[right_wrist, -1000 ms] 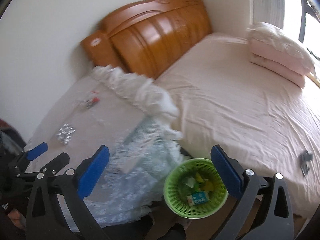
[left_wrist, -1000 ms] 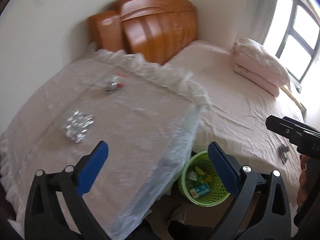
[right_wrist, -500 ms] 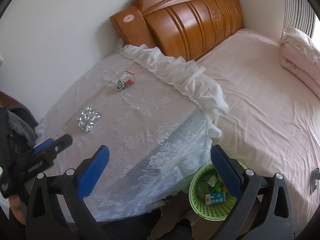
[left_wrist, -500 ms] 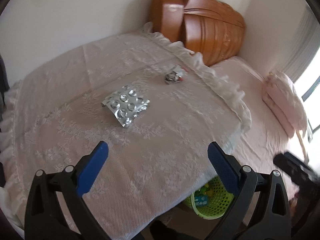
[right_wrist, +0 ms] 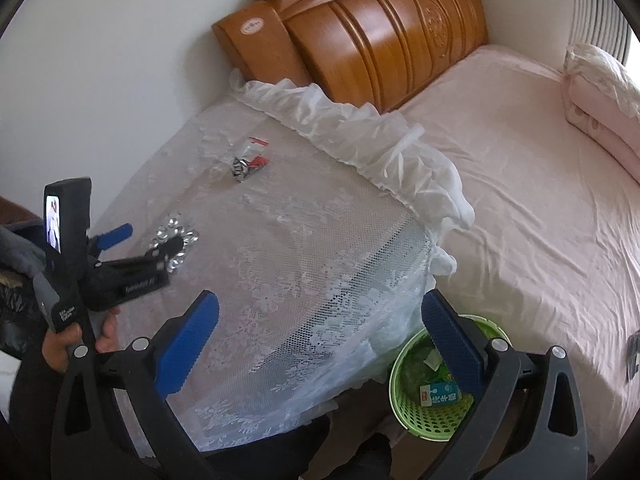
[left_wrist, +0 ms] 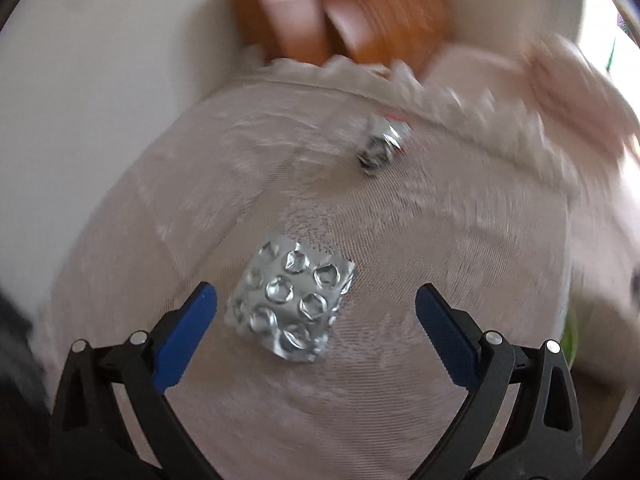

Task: Collect trash
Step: 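Grasp the silver blister pack with the left tool, then grasp the silver foil packet with the right tool while the left tool holds the blister pack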

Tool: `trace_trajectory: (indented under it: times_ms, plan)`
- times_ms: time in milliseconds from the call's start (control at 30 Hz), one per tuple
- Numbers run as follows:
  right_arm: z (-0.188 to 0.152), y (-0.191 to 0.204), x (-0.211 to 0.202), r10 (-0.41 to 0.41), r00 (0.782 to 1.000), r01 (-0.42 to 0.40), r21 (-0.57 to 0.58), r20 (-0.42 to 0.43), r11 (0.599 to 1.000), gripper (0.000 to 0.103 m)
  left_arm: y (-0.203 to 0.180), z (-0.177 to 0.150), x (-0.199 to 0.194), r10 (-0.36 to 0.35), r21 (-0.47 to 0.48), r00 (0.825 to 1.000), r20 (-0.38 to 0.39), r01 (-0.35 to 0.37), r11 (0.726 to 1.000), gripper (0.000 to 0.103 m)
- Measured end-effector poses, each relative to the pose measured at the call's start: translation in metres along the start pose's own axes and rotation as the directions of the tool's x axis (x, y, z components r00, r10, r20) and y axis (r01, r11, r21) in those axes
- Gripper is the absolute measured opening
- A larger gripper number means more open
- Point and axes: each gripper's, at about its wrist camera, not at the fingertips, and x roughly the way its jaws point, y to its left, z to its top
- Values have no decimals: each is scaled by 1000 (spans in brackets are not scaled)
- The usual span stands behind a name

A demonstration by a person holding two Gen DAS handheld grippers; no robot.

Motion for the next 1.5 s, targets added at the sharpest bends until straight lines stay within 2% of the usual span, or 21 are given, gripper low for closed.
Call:
trace_trajectory:
  times_ms: [100, 200, 267, 367, 467, 600, 733, 867, 933, 1000, 1167, 1333, 1500]
  plan:
    - [0, -1, 7, -12, 1000, 13, 43, -17, 999, 101, 8, 3, 15, -55, 85, 998, -43, 59, 995, 95]
    - [-2, 2, 14, -26, 999, 29, 76, -35, 997, 101, 18, 7, 29, -141, 114, 987, -73, 149, 982, 95]
    - [-4, 8, 20, -39, 998, 43, 82, -48, 996, 101, 23, 9, 36, -173, 130, 982, -77, 182, 975, 95]
    - [-3, 18, 25, -55, 997, 59, 81, -53, 995, 101, 25, 6, 40, -195, 172, 978, -69, 205, 963, 81]
    - [-3, 26, 27, -61, 997, 65, 88, -50, 994, 101, 30, 3, 40, -191, 195, 981, -40, 195, 961, 70]
    - [-2, 37, 29, -70, 997, 74, 79, -45, 994, 101, 38, 0, 40, -198, 190, 980, -23, 199, 962, 68]
    - [0, 46, 35, -71, 997, 73, 48, -45, 996, 101, 38, -6, 36, -166, 186, 986, -7, 165, 969, 68]
    - [15, 59, 48, -68, 997, 68, 0, -28, 998, 101, 40, -9, 26, -100, 115, 995, 10, 98, 988, 68]
    - [29, 66, 60, -59, 998, 59, -13, -25, 998, 101, 44, -7, 14, -43, 45, 999, 29, 42, 998, 67]
    - [46, 72, 75, -47, 999, 47, -13, -19, 999, 101, 50, -5, 0, -25, -23, 999, 47, 26, 999, 67]
    - [96, 98, 130, -61, 998, 61, 6, -4, 998, 101, 62, -3, -30, -3, -146, 996, 85, 15, 989, 68]
    - [129, 121, 182, -152, 988, 152, 11, -20, 988, 100, 74, -8, -32, -21, -192, 998, 67, 34, 981, 68]
    - [136, 131, 211, -205, 977, 204, -13, -63, 979, 79, 88, -10, -23, -44, -245, 998, 54, 55, 968, 68]
